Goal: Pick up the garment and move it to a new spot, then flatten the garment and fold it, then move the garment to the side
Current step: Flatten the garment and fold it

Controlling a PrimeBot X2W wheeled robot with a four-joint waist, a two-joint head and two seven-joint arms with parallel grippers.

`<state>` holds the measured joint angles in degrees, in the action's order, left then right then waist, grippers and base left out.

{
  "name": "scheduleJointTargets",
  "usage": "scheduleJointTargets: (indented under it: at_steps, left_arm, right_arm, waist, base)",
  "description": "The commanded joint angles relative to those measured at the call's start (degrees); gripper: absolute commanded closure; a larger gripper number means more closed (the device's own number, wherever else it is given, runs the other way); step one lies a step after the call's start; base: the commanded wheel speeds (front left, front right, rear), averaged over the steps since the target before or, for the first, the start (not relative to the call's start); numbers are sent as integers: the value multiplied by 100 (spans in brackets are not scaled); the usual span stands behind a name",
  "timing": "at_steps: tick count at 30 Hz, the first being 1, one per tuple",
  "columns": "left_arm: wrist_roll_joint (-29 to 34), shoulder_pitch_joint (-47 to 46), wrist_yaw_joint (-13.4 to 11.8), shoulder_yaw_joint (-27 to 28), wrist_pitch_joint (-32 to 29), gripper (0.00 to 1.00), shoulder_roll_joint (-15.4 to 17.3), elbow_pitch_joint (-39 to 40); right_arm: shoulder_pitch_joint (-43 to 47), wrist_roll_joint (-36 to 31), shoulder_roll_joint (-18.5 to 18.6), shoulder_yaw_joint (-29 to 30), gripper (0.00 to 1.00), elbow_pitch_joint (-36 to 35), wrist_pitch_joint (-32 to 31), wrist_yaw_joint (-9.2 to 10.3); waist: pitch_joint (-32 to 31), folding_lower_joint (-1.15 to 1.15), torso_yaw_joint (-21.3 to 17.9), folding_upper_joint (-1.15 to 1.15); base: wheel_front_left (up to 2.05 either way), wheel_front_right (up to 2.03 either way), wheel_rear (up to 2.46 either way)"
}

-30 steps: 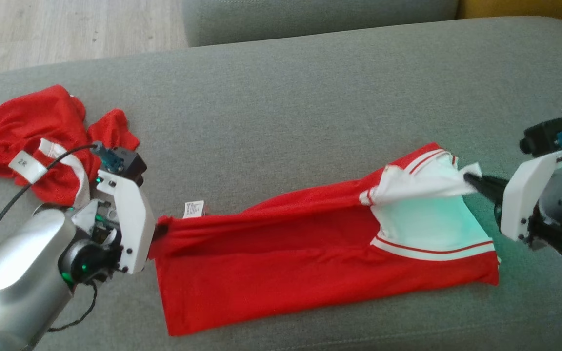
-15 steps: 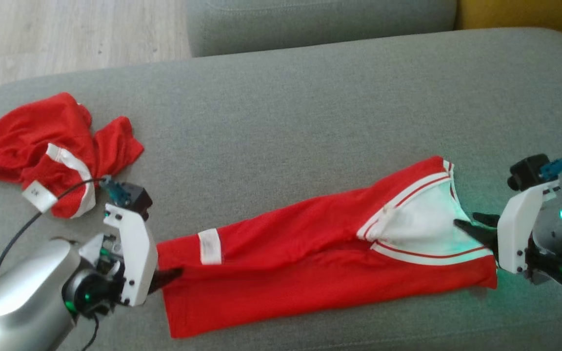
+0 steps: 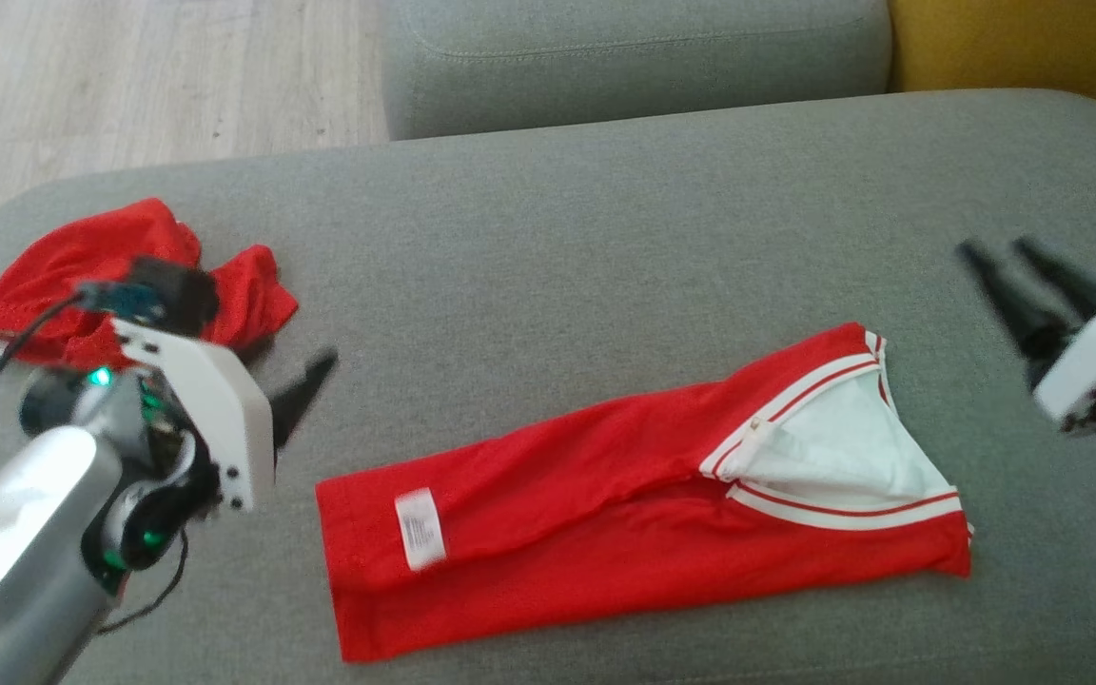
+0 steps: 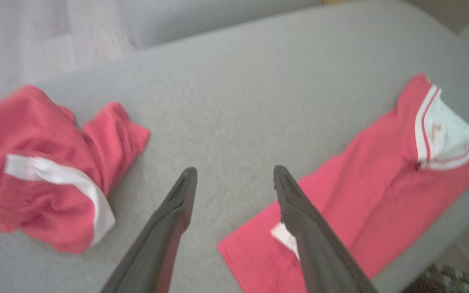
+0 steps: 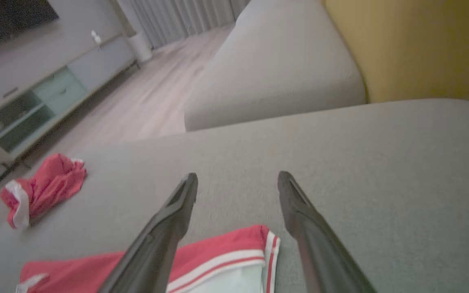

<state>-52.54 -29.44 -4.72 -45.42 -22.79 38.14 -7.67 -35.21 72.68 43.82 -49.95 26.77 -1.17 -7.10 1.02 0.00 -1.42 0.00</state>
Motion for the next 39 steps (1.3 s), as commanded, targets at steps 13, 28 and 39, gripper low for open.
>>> scheduleJointTargets:
  at_steps: [13, 28, 39]
  left_arm:
    - [1201, 1462, -1991, 1571, 3748, 0, -756, 586]
    - [2788, 2650, -1381, 3096, 3778, 0, -2270, 857]
    - [3217, 2566, -791, 3436, 3778, 0, -2792, 452]
  right_arm:
    - [1416, -1909, -1381, 2345, 0, 530, 1613, -39]
    - [2156, -3924, -2598, 3898, 0, 467, 562, -39]
    - [1299, -4426, -2826, 4152, 0, 1734, -1449, -39]
  waist:
    - [-73, 0, 45, 0]
    - [-5, 0, 147, 0]
    - [121, 0, 387, 0]
  base:
    - [0, 0, 0]
    - [0, 0, 0]
    - [0, 0, 0]
